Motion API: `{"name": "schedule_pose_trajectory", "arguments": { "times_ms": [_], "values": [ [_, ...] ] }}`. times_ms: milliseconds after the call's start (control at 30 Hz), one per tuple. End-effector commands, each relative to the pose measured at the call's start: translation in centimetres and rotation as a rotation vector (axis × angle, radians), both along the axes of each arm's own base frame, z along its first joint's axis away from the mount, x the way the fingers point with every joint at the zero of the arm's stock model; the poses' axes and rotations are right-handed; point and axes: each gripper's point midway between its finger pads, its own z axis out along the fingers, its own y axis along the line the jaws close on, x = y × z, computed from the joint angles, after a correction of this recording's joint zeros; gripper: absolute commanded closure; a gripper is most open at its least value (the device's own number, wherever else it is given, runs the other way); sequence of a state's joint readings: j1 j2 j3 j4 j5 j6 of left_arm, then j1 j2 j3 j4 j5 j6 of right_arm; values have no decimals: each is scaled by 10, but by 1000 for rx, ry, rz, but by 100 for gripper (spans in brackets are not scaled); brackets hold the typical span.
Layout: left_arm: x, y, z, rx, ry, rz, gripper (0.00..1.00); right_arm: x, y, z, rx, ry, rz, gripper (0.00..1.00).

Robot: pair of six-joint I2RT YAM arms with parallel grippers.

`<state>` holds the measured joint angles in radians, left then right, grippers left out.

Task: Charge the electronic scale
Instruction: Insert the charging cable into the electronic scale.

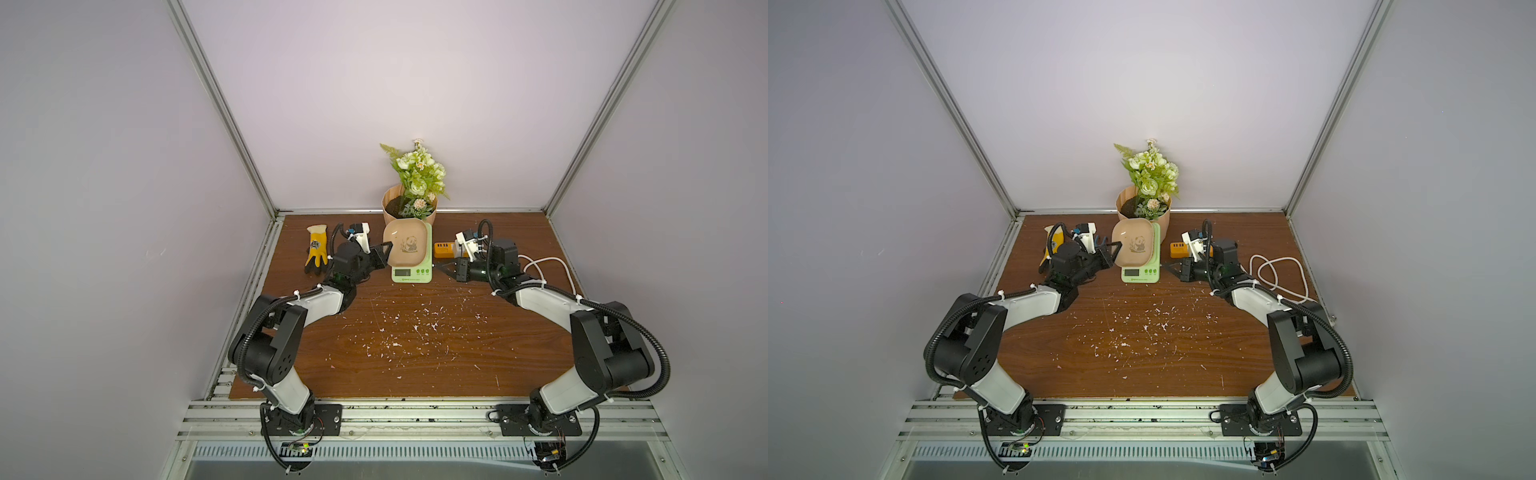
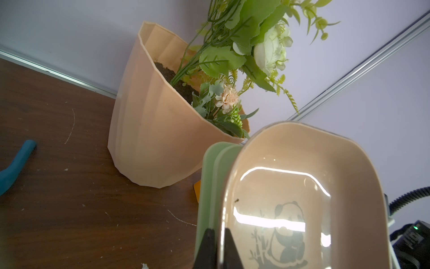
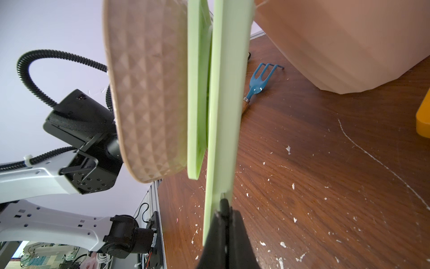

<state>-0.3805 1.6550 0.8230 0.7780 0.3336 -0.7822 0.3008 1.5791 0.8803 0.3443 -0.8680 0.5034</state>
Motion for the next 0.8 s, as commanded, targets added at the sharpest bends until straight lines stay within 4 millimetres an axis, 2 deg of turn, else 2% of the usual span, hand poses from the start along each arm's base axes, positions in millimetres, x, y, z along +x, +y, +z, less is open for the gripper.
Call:
{"name": "schedule_pose_trajectory", "arguments": {
  "times_ms": [0, 767],
  "values": [
    [1, -17, 58, -109, -145, -49, 100, 2, 5, 9, 14, -2, 14, 100],
    [2, -25, 57, -74, -160, -85, 100, 6, 9, 5, -50, -15, 25, 100]
  ]
}}
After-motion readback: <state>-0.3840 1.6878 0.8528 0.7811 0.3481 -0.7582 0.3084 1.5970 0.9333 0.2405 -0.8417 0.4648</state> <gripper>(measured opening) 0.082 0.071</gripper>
